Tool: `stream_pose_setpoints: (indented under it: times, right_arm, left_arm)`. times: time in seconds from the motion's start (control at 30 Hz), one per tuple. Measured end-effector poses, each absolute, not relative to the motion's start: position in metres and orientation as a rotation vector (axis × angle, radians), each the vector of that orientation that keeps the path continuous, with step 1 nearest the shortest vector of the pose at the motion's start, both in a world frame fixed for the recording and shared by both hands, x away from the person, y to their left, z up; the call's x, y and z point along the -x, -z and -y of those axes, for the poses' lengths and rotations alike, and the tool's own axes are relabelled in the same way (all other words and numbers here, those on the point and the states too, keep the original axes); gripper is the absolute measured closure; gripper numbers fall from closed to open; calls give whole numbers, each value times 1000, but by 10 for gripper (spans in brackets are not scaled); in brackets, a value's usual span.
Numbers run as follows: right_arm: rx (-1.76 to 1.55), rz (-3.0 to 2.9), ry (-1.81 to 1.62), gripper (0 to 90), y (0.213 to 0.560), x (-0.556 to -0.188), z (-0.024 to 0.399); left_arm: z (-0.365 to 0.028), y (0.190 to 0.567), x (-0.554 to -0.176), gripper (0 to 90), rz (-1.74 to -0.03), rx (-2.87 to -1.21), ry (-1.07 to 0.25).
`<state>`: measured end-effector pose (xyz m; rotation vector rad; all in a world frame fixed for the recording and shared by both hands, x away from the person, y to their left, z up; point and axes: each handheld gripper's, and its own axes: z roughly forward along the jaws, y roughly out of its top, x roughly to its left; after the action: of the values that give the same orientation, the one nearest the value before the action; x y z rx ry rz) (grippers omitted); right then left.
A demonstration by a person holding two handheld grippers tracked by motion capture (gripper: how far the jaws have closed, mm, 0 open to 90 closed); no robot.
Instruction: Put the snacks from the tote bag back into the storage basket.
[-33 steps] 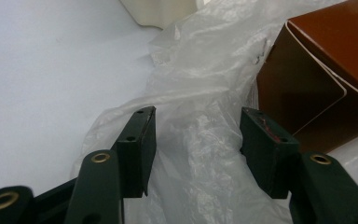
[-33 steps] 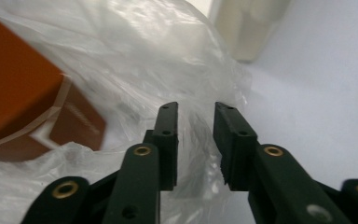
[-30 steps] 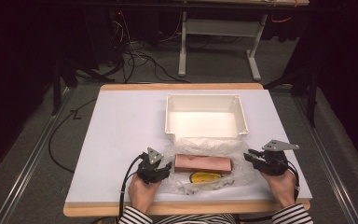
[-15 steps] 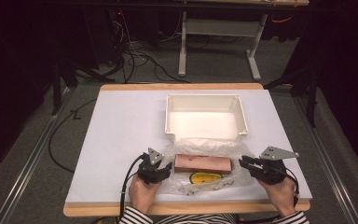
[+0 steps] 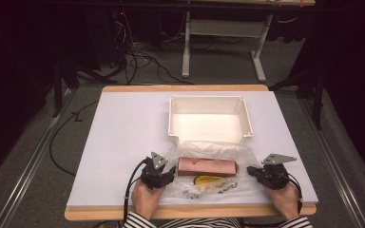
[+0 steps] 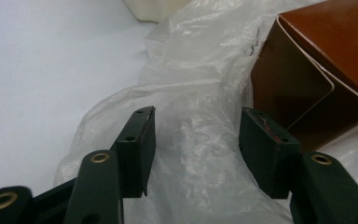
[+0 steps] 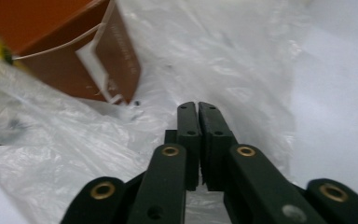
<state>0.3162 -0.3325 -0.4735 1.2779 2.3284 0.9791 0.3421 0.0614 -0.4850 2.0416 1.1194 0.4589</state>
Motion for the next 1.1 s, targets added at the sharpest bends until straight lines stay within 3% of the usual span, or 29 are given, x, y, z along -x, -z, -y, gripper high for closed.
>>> stream_pose_setpoints:
  times: [0.27, 0.37, 0.73, 0.93, 1.1]
  right_arm:
    - [-1311, -2300, -945, 900, 472, -324, 341]
    - [-1286, -2303, -966, 846, 468, -323, 338]
    - [-1090, -2275, -1141, 783, 423, -314, 314]
    - [-1059, -2264, -1122, 704, 414, -328, 300]
    - [-1055, -2237, -1132, 602, 410, -338, 289]
  left_arm:
    - [-63, 481, -333, 473, -1108, -2080, -415]
    - [-69, 479, -334, 504, -1103, -2063, -345]
    - [-83, 434, -333, 462, -1004, -1957, -365]
    - [-76, 423, -349, 411, -992, -1973, -368]
    - [-72, 435, -368, 415, -1018, -1967, -289]
